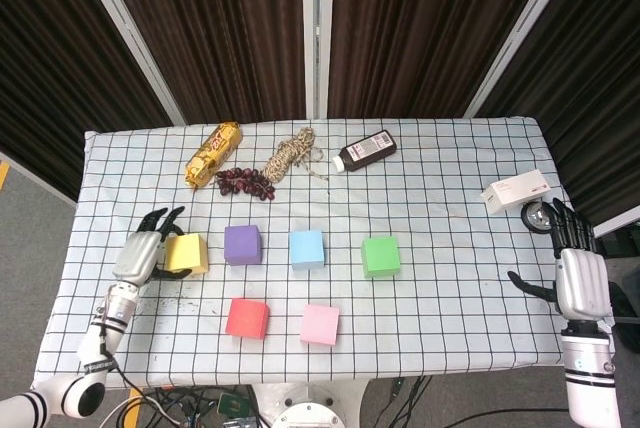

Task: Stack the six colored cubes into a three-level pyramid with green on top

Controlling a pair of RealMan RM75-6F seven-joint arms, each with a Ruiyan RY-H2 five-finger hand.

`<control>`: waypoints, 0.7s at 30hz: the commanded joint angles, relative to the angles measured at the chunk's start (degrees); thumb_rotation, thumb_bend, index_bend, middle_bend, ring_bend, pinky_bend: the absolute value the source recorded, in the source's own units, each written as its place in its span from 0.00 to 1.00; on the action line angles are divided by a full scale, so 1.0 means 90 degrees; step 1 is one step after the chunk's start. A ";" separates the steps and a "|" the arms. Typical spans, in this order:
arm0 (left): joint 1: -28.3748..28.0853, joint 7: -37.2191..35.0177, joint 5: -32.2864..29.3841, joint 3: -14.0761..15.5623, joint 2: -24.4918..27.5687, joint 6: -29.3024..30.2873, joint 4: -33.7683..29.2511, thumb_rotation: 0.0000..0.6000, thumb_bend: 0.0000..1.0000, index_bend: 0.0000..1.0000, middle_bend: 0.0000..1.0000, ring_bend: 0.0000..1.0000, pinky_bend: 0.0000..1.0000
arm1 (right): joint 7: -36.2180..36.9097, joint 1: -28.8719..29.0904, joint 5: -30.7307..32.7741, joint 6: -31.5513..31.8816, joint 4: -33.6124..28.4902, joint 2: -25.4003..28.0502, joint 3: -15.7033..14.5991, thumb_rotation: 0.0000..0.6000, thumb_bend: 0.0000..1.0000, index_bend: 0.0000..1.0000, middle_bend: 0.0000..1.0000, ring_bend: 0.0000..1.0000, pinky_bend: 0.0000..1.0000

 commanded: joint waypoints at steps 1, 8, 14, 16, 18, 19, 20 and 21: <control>-0.0040 0.0020 0.0026 -0.0009 0.0003 0.0001 -0.0028 1.00 0.14 0.06 0.43 0.05 0.04 | 0.0014 -0.0005 0.0016 0.0005 0.0005 0.0007 0.0006 1.00 0.02 0.00 0.00 0.00 0.00; -0.0290 0.0078 -0.0040 -0.0100 -0.0067 -0.0239 -0.0070 1.00 0.14 0.06 0.44 0.05 0.04 | 0.0014 0.0009 0.0052 -0.0020 0.0004 -0.0011 0.0002 1.00 0.02 0.00 0.00 0.00 0.00; -0.0450 0.0223 -0.0088 -0.0155 -0.0199 -0.0312 -0.0038 1.00 0.14 0.06 0.44 0.05 0.04 | 0.0054 -0.0001 0.0112 -0.0041 0.0059 -0.0019 -0.0004 1.00 0.02 0.00 0.00 0.00 0.00; -0.0488 0.0258 -0.0122 -0.0162 -0.0228 -0.0351 -0.0004 1.00 0.14 0.06 0.44 0.05 0.04 | 0.0067 -0.0005 0.0116 -0.0038 0.0071 -0.0016 -0.0005 1.00 0.02 0.00 0.00 0.00 0.00; -0.0517 0.0271 -0.0148 -0.0157 -0.0246 -0.0388 0.0014 1.00 0.14 0.06 0.44 0.05 0.04 | 0.0090 -0.0020 0.0118 -0.0021 0.0083 -0.0010 -0.0008 1.00 0.02 0.00 0.00 0.00 0.00; -0.0527 0.0279 -0.0153 -0.0153 -0.0250 -0.0397 0.0023 1.00 0.14 0.06 0.44 0.05 0.04 | 0.0102 -0.0023 0.0122 -0.0020 0.0089 -0.0008 -0.0008 1.00 0.02 0.00 0.00 0.00 0.00; -0.0536 0.0294 -0.0158 -0.0147 -0.0261 -0.0396 0.0040 1.00 0.14 0.06 0.44 0.05 0.04 | 0.0110 -0.0025 0.0129 -0.0022 0.0095 -0.0006 -0.0008 1.00 0.02 0.00 0.00 0.00 0.00; -0.0540 0.0299 -0.0165 -0.0147 -0.0271 -0.0391 0.0052 1.00 0.14 0.06 0.44 0.05 0.04 | 0.0115 -0.0027 0.0133 -0.0026 0.0101 -0.0005 -0.0011 1.00 0.02 0.00 0.00 0.00 0.00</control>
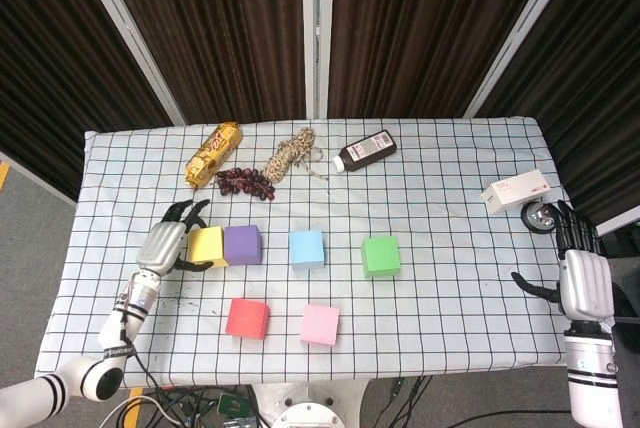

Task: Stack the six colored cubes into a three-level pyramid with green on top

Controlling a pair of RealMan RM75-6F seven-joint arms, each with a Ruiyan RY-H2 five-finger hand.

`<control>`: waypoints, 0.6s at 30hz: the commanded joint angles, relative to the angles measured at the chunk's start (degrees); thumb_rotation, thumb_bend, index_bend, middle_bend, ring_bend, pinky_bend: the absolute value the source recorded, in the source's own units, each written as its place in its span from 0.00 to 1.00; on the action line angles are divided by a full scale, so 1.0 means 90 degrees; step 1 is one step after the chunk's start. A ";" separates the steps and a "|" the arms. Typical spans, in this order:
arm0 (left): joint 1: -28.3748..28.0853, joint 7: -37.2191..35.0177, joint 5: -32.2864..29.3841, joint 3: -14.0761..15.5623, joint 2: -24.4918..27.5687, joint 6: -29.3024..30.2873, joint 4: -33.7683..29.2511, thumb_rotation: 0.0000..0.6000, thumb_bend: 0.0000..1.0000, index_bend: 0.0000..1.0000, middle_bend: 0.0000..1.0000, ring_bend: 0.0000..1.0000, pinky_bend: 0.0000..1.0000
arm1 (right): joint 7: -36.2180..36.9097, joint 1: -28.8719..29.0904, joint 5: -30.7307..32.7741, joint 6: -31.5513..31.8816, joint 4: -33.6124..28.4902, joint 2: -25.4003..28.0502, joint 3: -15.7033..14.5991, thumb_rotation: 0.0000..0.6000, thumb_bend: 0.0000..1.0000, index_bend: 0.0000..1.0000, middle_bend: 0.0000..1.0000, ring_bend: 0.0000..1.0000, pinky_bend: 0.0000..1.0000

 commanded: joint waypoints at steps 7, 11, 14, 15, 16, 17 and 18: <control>-0.0079 -0.0007 0.0024 0.0018 -0.0034 0.0006 0.0031 1.00 0.14 0.06 0.44 0.06 0.04 | -0.0069 0.0027 0.0007 -0.0048 0.0020 -0.0016 -0.0017 1.00 0.02 0.00 0.00 0.00 0.00; -0.0129 0.0001 0.0014 0.0033 -0.0048 -0.0044 0.0032 1.00 0.14 0.06 0.44 0.07 0.04 | -0.0160 0.0053 -0.0010 -0.0067 0.0000 -0.0026 -0.0030 1.00 0.02 0.00 0.00 0.00 0.00; -0.0165 0.0023 0.0001 0.0038 -0.0067 -0.0074 0.0061 1.00 0.14 0.06 0.44 0.07 0.04 | -0.0187 0.0056 -0.0013 -0.0071 0.0013 -0.0044 -0.0042 1.00 0.02 0.00 0.00 0.00 0.00; -0.0173 0.0032 -0.0011 0.0031 -0.0075 -0.0075 0.0071 1.00 0.14 0.06 0.44 0.07 0.04 | -0.0188 0.0054 -0.0007 -0.0068 0.0020 -0.0047 -0.0043 1.00 0.02 0.00 0.00 0.00 0.00; -0.0180 0.0036 -0.0029 0.0023 -0.0083 -0.0077 0.0075 1.00 0.14 0.06 0.44 0.07 0.04 | -0.0186 0.0051 0.0002 -0.0066 0.0024 -0.0050 -0.0041 1.00 0.02 0.00 0.00 0.00 0.00; -0.0186 0.0041 -0.0055 0.0012 -0.0087 -0.0081 0.0070 1.00 0.14 0.06 0.44 0.06 0.04 | -0.0182 0.0046 0.0013 -0.0060 0.0028 -0.0052 -0.0039 1.00 0.02 0.00 0.00 0.00 0.00; -0.0189 0.0050 -0.0069 0.0009 -0.0088 -0.0082 0.0063 1.00 0.14 0.06 0.44 0.07 0.04 | -0.0176 0.0041 0.0020 -0.0056 0.0035 -0.0054 -0.0039 1.00 0.02 0.00 0.00 0.00 0.00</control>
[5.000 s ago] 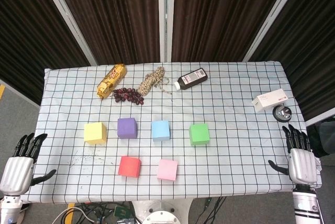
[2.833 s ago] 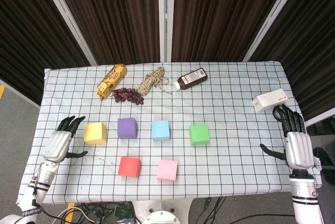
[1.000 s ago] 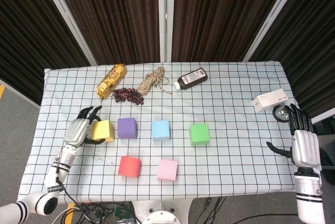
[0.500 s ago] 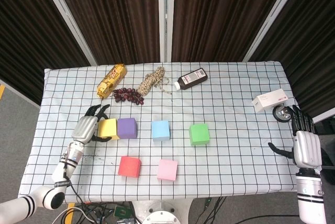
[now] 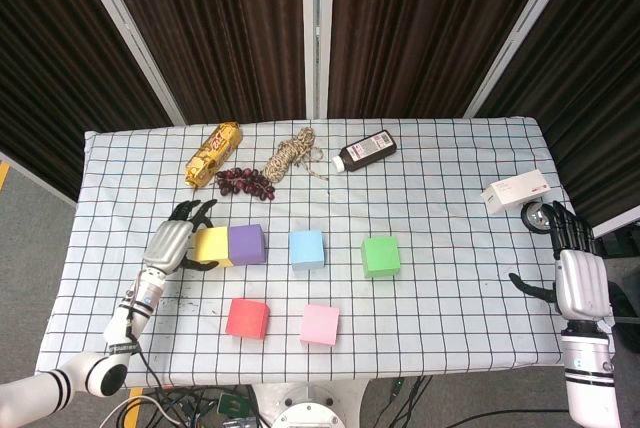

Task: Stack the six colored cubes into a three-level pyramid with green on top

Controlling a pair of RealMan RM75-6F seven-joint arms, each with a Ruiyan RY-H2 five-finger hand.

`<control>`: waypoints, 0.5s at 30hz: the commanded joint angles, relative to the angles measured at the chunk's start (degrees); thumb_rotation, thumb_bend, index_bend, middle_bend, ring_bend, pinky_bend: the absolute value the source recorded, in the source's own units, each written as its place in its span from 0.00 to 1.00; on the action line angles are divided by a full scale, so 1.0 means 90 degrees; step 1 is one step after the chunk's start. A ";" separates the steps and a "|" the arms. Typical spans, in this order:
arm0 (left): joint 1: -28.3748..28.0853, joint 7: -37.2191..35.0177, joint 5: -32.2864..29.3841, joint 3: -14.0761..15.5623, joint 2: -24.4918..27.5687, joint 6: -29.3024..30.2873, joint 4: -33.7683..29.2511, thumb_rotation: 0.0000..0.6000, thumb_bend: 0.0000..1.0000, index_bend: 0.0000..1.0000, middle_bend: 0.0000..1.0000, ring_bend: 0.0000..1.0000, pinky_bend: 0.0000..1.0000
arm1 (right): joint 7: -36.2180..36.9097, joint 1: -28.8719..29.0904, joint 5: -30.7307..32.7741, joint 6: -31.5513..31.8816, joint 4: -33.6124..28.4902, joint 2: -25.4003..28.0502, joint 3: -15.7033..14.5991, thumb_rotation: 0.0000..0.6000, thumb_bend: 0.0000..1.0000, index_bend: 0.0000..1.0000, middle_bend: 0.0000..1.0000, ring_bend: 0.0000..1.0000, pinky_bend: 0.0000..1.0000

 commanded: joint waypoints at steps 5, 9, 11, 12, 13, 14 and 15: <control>0.0017 0.0071 -0.0109 0.0009 0.0002 0.0008 -0.0100 1.00 0.14 0.06 0.44 0.07 0.04 | 0.0009 0.0002 0.0028 -0.0027 0.0060 -0.0026 -0.0010 1.00 0.03 0.00 0.00 0.00 0.00; 0.0010 0.0058 -0.0125 0.0019 0.0008 -0.0003 -0.0127 1.00 0.14 0.06 0.44 0.06 0.04 | 0.0008 0.0009 0.0017 -0.0028 0.0072 -0.0042 -0.0013 1.00 0.02 0.00 0.00 0.00 0.00; 0.0006 0.0038 -0.0113 0.0020 0.0005 0.0015 -0.0131 1.00 0.14 0.06 0.44 0.07 0.04 | -0.0002 0.0010 0.0022 -0.0025 0.0075 -0.0051 -0.0013 1.00 0.03 0.00 0.00 0.00 0.00; 0.0002 0.0034 -0.0106 0.0020 0.0003 0.0020 -0.0134 1.00 0.14 0.06 0.44 0.07 0.04 | -0.0007 0.0012 0.0027 -0.0027 0.0078 -0.0055 -0.0011 1.00 0.03 0.00 0.00 0.00 0.00; -0.0003 0.0031 -0.0100 0.0020 0.0000 0.0022 -0.0136 1.00 0.14 0.06 0.44 0.07 0.04 | -0.0010 0.0013 0.0033 -0.0030 0.0080 -0.0057 -0.0010 1.00 0.02 0.00 0.00 0.00 0.00; -0.0011 0.0030 -0.0093 0.0023 -0.0007 0.0025 -0.0138 1.00 0.14 0.06 0.44 0.06 0.04 | -0.0016 0.0016 0.0037 -0.0034 0.0082 -0.0059 -0.0009 1.00 0.02 0.00 0.00 0.00 0.00; -0.0018 0.0031 -0.0088 0.0024 -0.0015 0.0025 -0.0135 1.00 0.14 0.06 0.44 0.07 0.04 | -0.0022 0.0018 0.0041 -0.0038 0.0080 -0.0062 -0.0009 1.00 0.02 0.00 0.00 0.00 0.00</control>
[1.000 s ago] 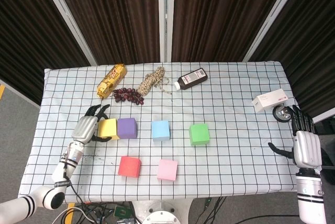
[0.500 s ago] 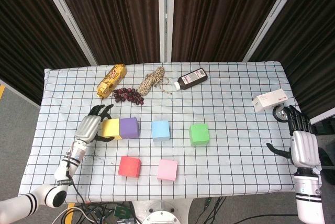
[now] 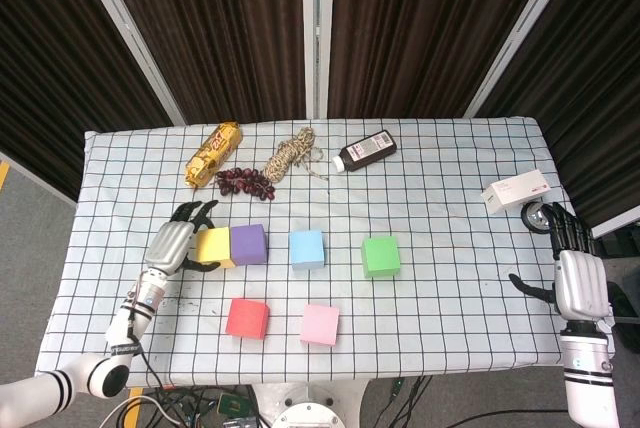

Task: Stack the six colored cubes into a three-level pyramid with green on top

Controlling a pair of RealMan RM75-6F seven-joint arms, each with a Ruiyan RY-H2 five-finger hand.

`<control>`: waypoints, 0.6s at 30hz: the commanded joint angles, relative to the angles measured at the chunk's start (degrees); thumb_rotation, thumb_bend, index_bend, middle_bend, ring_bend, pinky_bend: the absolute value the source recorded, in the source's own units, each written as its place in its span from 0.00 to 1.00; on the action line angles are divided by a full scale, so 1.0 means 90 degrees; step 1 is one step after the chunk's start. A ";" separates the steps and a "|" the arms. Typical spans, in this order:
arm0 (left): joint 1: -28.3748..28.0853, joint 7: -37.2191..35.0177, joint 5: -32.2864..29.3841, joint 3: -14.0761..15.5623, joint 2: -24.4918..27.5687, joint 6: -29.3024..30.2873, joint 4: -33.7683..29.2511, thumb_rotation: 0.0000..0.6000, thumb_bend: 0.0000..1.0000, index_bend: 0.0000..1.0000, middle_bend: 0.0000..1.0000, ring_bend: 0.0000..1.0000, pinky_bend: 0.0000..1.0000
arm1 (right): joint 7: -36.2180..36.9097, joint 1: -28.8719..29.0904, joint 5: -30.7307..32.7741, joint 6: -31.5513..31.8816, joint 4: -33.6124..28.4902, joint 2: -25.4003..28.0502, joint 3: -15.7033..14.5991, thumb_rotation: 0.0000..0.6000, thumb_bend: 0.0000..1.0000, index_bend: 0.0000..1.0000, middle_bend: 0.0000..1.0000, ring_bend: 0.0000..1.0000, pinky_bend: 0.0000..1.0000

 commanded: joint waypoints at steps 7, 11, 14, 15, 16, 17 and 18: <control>-0.0120 -0.0011 0.0019 -0.0001 -0.0138 -0.0095 0.0135 1.00 0.14 0.06 0.44 0.07 0.04 | -0.0010 0.0003 0.0003 -0.0002 -0.0013 0.0000 -0.0002 1.00 0.02 0.00 0.00 0.00 0.00; -0.0171 -0.0027 0.0075 0.0003 -0.0223 -0.0082 0.0244 1.00 0.14 0.06 0.44 0.07 0.04 | 0.0020 -0.0009 0.0028 -0.0005 0.0006 0.0011 0.0001 1.00 0.02 0.00 0.00 0.00 0.00; -0.0195 -0.0049 0.0086 0.0003 -0.0253 -0.0087 0.0292 1.00 0.14 0.06 0.44 0.07 0.04 | 0.0047 -0.0014 0.0038 -0.0007 0.0018 0.0019 0.0004 1.00 0.02 0.00 0.00 0.00 0.00; -0.0200 -0.0051 0.0086 0.0002 -0.0262 -0.0085 0.0305 1.00 0.14 0.06 0.44 0.07 0.04 | 0.0053 -0.0013 0.0039 -0.0008 0.0021 0.0019 0.0006 1.00 0.03 0.00 0.00 0.00 0.00; -0.0205 -0.0051 0.0088 0.0001 -0.0273 -0.0080 0.0318 1.00 0.14 0.06 0.44 0.07 0.04 | 0.0057 -0.0013 0.0040 -0.0009 0.0024 0.0018 0.0006 1.00 0.03 0.00 0.00 0.00 0.00; -0.0212 -0.0051 0.0089 -0.0003 -0.0287 -0.0074 0.0335 1.00 0.14 0.06 0.44 0.07 0.04 | 0.0066 -0.0016 0.0039 -0.0010 0.0026 0.0018 0.0003 1.00 0.02 0.00 0.00 0.00 0.00; -0.0218 -0.0051 0.0090 -0.0005 -0.0298 -0.0072 0.0346 1.00 0.14 0.06 0.44 0.07 0.04 | 0.0069 -0.0015 0.0037 -0.0015 0.0026 0.0020 0.0001 1.00 0.02 0.00 0.00 0.00 0.00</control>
